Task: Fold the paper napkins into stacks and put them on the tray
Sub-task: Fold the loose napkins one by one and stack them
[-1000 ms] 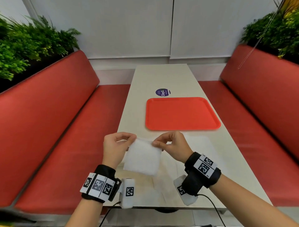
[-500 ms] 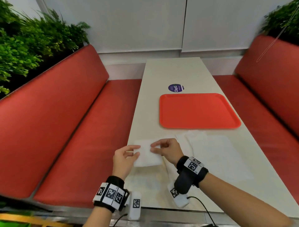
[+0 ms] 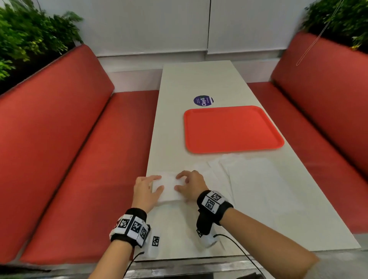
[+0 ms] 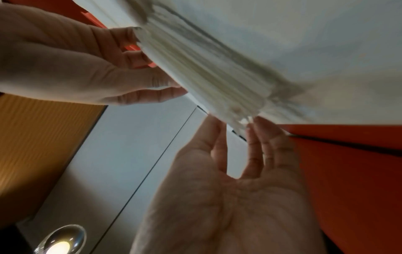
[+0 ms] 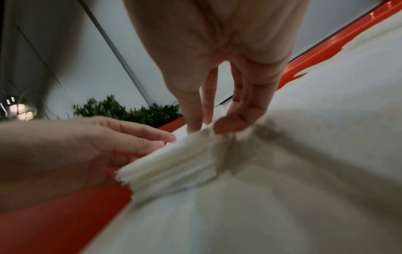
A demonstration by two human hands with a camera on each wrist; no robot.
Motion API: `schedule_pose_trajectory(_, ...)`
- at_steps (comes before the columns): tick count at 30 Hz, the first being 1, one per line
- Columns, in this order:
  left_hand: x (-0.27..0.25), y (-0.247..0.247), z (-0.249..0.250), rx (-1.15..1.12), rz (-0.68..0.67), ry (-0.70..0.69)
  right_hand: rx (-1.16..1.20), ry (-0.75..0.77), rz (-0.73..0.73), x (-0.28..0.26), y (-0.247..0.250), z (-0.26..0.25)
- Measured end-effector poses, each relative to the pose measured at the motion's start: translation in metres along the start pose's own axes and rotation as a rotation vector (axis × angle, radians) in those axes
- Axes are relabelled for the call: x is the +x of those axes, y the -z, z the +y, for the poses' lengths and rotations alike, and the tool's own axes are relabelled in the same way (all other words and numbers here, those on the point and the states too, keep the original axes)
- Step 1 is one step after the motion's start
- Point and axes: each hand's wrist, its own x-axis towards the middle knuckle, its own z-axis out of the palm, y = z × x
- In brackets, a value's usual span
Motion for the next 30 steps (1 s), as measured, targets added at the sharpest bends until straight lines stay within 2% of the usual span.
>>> schedule_pose_trajectory(3,-0.016,0.0,0.015,0.094,-0.25,-0.015,0.064,-0.015,0.047,-0.013,0.032,0.009)
schedule_pose_trajectory(5,-0.022,-0.006,0.022,0.169,-0.365,-0.025,0.017,-0.089,0.087,-0.021,0.062,0.024)
schedule_pose_trajectory(10,-0.01,-0.023,0.025,0.2,-0.285,-0.004,-0.324,-0.423,0.139,-0.045,0.118,0.081)
schedule_pose_trajectory(14,0.005,-0.027,0.032,0.184,-0.238,0.025,-0.345,-0.537,0.106,-0.06,0.128,0.109)
schedule_pose_trajectory(17,0.006,-0.03,0.047,0.282,-0.216,0.023,-0.29,-0.518,0.169,-0.06,0.131,0.117)
schedule_pose_trajectory(20,-0.005,-0.041,0.075,0.407,-0.165,-0.15,-0.241,-0.488,0.195,-0.061,0.139,0.119)
schedule_pose_trajectory(23,-0.016,-0.063,0.101,0.19,-0.226,-0.305,-0.127,-0.433,0.261,-0.062,0.147,0.123)
schedule_pose_trajectory(25,-0.024,-0.079,0.115,-0.057,-0.334,-0.266,0.046,-0.347,0.309,-0.062,0.152,0.123)
schedule_pose_trajectory(27,-0.029,-0.093,0.124,-0.249,-0.406,-0.159,0.211,-0.241,0.32,-0.061,0.157,0.119)
schedule_pose_trajectory(30,-0.032,-0.106,0.134,-0.309,-0.447,-0.086,0.498,-0.054,0.289,-0.066,0.171,0.097)
